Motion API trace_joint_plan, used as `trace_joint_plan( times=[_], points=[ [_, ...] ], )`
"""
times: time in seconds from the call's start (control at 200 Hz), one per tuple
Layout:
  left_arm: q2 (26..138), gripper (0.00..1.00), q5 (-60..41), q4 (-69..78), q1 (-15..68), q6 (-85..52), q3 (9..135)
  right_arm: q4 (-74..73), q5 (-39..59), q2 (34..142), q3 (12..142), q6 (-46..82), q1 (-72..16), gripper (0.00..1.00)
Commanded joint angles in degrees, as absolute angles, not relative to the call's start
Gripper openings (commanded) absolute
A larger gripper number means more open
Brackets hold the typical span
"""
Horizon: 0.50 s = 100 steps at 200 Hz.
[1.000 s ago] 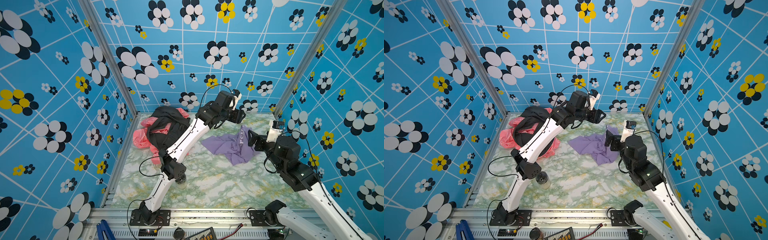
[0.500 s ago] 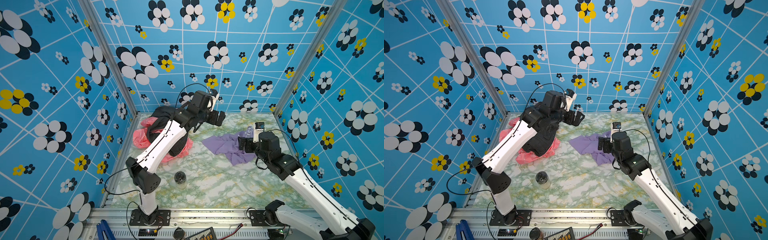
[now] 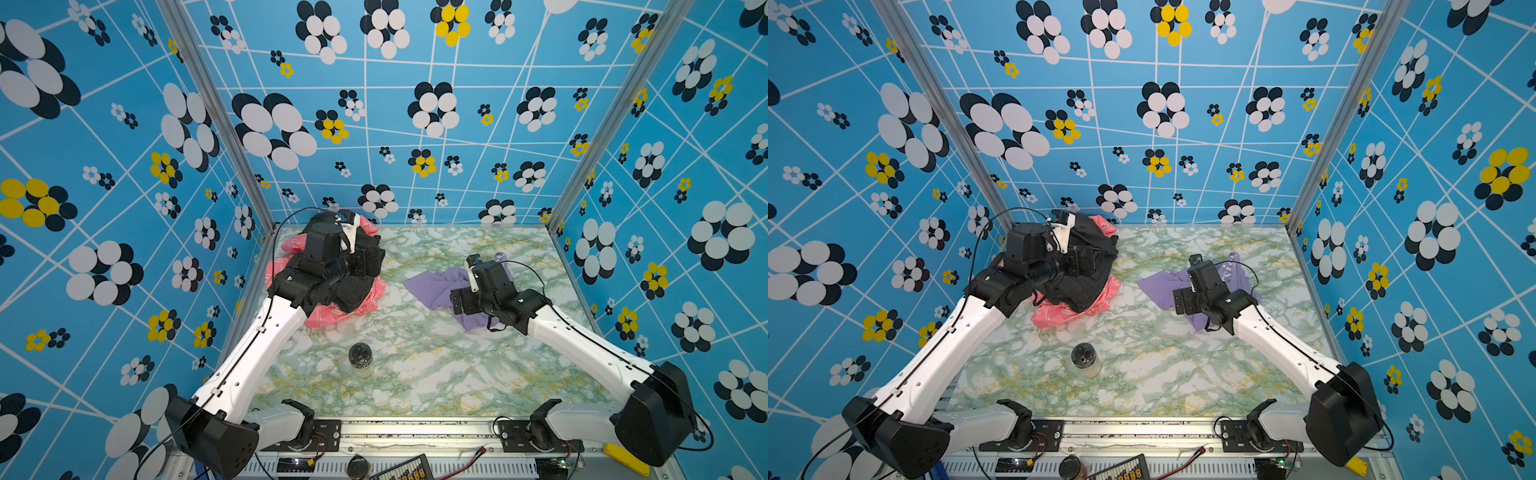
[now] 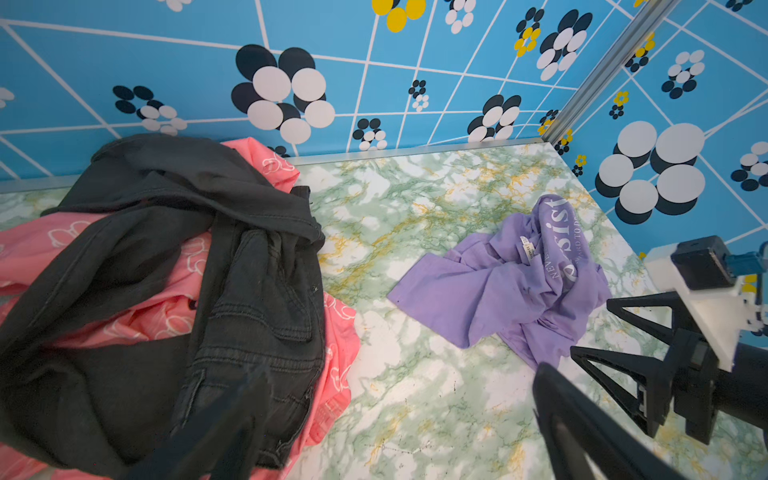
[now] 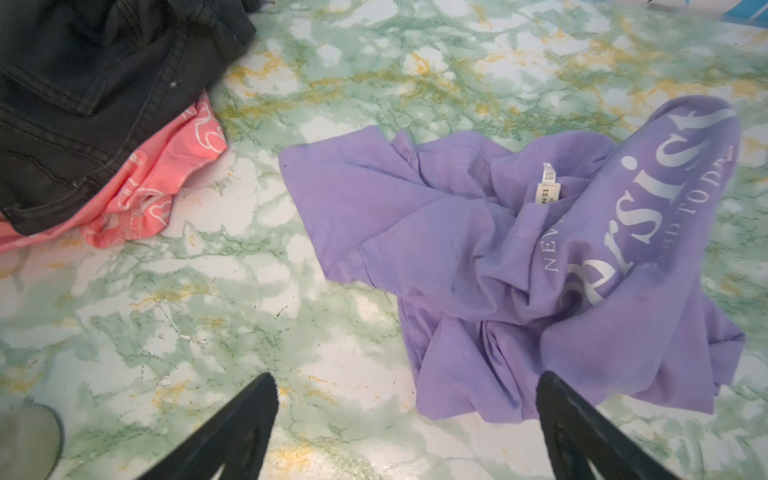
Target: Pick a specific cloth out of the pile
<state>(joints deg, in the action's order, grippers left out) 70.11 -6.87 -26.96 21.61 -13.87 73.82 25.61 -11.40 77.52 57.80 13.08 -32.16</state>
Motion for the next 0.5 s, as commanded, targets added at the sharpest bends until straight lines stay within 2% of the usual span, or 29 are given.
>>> trace_joint_plan(
  times=[0.0, 0.29, 0.495],
  points=[
    [67.91, 0.99, -9.35, -25.97, 19.84, -14.98, 70.74, 28.83, -10.62, 80.94, 60.31, 13.44, -32.60, 0.99],
    [67.30, 0.99, -10.81, -24.52, 18.14, -16.96, 68.99, 29.83, -9.48, 89.51, 62.96, 16.32, -32.69, 0.99],
    [66.60, 0.99, -11.25, -24.43, 17.98, -17.60, 68.13, 32.11, -16.64, 96.76, 68.18, 18.13, -32.18, 0.99]
  ],
)
